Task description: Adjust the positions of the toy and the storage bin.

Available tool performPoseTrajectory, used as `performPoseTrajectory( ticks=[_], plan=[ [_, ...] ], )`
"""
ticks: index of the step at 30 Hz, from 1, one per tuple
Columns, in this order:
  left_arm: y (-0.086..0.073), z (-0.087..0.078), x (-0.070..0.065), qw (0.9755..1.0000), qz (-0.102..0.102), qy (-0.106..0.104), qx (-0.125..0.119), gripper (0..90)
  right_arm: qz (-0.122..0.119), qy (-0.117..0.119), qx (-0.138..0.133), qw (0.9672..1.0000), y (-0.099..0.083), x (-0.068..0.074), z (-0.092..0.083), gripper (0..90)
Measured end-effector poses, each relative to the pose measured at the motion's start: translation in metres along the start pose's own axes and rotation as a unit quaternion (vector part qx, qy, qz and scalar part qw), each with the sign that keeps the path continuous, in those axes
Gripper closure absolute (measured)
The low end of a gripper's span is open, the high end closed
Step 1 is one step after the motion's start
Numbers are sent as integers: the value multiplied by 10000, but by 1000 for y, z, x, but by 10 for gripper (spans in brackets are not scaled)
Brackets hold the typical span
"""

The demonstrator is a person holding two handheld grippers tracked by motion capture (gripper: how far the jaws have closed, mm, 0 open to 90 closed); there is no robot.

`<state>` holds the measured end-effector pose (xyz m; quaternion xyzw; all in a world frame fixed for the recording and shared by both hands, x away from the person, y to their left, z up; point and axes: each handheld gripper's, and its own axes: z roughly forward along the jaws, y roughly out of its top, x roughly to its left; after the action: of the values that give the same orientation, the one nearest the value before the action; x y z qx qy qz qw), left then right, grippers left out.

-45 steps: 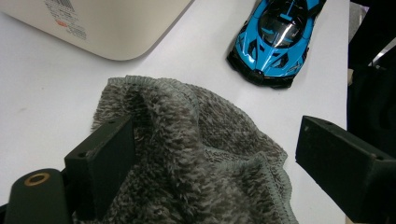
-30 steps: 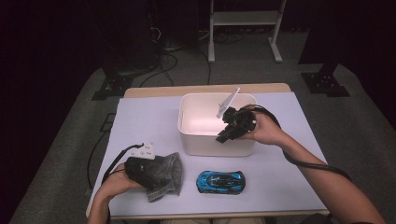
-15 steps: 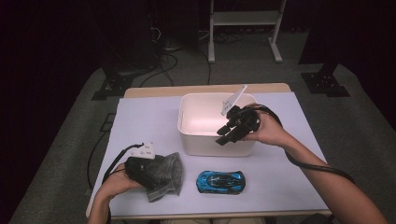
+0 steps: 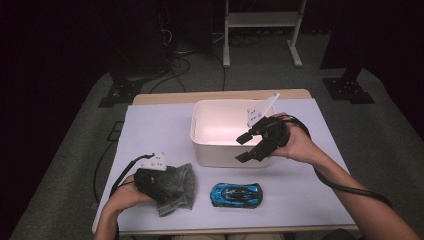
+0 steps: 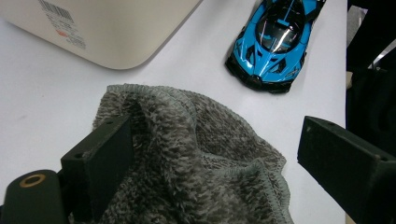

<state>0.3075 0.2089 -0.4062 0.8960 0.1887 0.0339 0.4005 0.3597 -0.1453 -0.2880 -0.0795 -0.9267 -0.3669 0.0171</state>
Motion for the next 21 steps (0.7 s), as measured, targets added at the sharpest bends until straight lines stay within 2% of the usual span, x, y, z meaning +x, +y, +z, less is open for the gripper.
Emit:
performPoseTrajectory(
  ticks=[6,11,16,21],
  plan=[
    [0,0,0,10000,-9,12,2,99,-92,65,-88,9999,-8,19,-3,283],
    [0,1,-1,10000,1,20,8,99,-78,100,-111,9999,-18,30,1,249],
    [0,1,-1,10000,16,42,18,99,-117,193,-152,9996,-28,38,13,235],
    [0,1,-1,10000,14,41,16,98,-47,228,-97,9997,-43,39,37,218]
  ],
)
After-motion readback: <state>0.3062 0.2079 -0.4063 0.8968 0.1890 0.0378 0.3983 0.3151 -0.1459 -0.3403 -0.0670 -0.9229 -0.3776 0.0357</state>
